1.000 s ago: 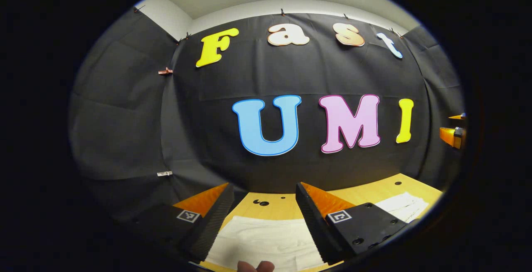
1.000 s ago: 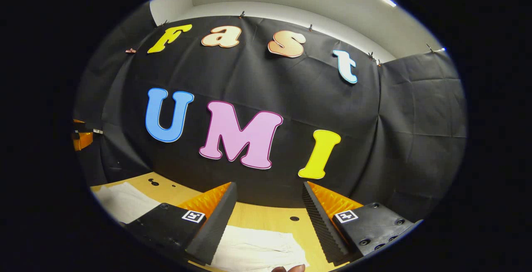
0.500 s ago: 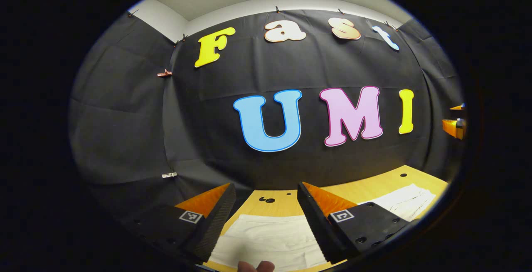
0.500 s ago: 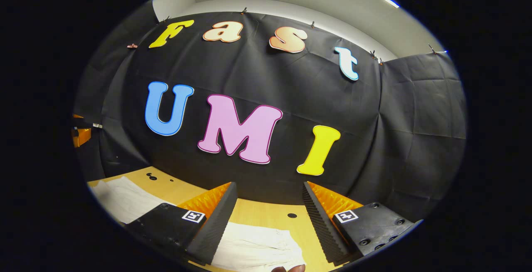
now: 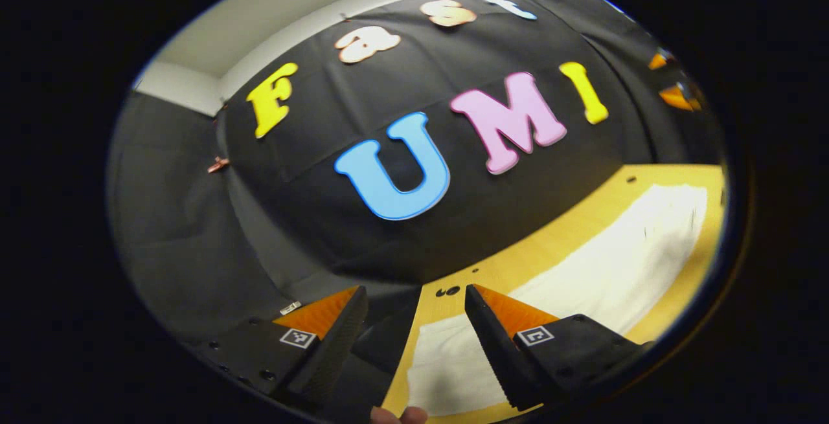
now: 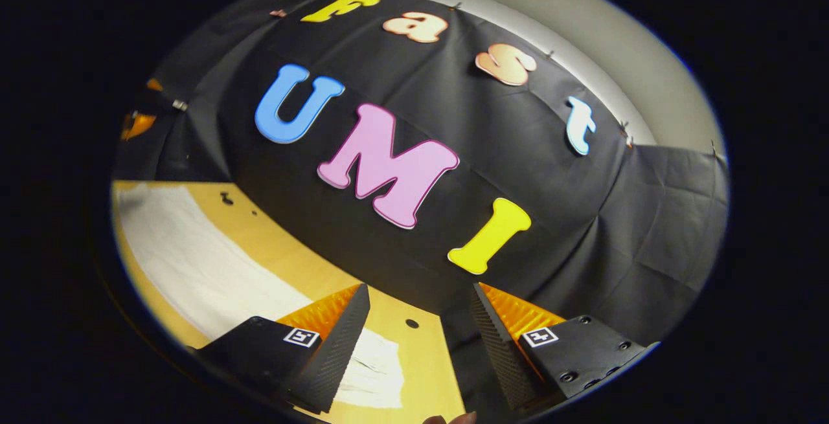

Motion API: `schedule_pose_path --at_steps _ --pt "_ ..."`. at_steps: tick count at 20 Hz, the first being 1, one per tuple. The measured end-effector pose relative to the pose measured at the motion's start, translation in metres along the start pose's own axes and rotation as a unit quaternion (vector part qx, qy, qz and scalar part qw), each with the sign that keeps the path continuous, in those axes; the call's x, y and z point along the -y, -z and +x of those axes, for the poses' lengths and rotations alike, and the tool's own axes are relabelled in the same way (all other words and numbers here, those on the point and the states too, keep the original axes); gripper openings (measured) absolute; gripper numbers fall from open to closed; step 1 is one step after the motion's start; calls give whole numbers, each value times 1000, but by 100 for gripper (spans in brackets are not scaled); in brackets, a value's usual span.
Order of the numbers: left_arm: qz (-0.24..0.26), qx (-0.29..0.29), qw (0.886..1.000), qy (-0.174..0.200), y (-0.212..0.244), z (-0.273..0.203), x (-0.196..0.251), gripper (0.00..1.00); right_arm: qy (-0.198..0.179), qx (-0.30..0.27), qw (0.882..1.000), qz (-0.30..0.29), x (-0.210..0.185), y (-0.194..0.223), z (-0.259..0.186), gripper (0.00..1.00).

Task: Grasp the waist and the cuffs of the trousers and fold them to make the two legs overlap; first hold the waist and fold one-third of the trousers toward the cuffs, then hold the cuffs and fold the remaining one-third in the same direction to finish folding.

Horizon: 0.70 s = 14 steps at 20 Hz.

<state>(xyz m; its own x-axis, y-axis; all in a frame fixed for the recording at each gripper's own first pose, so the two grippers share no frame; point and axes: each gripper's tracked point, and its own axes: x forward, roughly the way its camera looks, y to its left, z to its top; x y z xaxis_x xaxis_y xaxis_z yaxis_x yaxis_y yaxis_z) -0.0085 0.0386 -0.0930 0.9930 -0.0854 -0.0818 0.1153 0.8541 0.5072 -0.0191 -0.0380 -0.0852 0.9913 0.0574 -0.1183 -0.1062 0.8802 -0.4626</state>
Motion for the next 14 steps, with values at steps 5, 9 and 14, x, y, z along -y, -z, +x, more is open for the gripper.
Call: schedule_pose_path --at_steps 5,9,14 --pt "119 -50 987 92 104 -8 26 96 -59 -43 988 -133 -21 88 -9 97" --pt "213 -81 962 151 176 -12 32 96 -111 -67 969 -211 -38 147 -15 97" --pt "268 -148 923 233 264 -30 37 96 -166 -96 951 -242 -53 205 -21 97"
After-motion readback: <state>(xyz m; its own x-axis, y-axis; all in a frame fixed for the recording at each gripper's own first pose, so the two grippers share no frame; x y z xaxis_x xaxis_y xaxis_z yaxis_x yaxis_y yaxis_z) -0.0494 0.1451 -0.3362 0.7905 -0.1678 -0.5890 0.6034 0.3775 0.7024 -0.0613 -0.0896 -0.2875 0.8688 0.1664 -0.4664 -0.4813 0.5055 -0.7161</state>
